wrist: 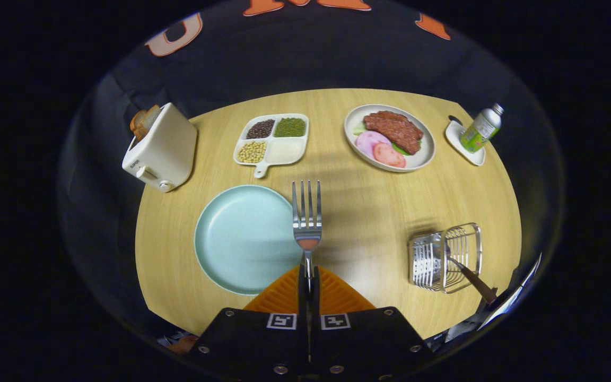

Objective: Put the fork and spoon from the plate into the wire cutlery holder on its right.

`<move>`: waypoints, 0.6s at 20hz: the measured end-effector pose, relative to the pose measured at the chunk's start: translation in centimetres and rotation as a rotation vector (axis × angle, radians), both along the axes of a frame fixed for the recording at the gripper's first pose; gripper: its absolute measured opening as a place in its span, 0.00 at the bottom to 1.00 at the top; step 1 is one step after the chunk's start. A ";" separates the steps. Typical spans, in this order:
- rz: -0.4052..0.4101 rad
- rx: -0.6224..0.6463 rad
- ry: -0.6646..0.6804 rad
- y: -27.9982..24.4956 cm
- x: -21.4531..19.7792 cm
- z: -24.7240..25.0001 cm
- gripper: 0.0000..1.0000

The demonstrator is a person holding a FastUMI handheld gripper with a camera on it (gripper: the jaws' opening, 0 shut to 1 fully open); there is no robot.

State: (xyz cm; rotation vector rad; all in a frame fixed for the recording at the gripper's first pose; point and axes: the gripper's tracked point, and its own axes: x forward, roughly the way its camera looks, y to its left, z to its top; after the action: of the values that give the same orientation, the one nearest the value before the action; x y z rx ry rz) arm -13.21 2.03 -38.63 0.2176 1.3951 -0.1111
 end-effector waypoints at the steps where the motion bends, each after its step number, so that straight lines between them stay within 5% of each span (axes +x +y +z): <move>1: -0.016 -0.002 0.005 -1.1 -0.8 0.1 0.02; 12: -0.148 -0.064 0.038 -11.9 -6.6 1.4 0.03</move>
State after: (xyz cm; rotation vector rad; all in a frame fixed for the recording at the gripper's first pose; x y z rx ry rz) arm -19.81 -9.92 -37.24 0.2663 1.4105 -0.2834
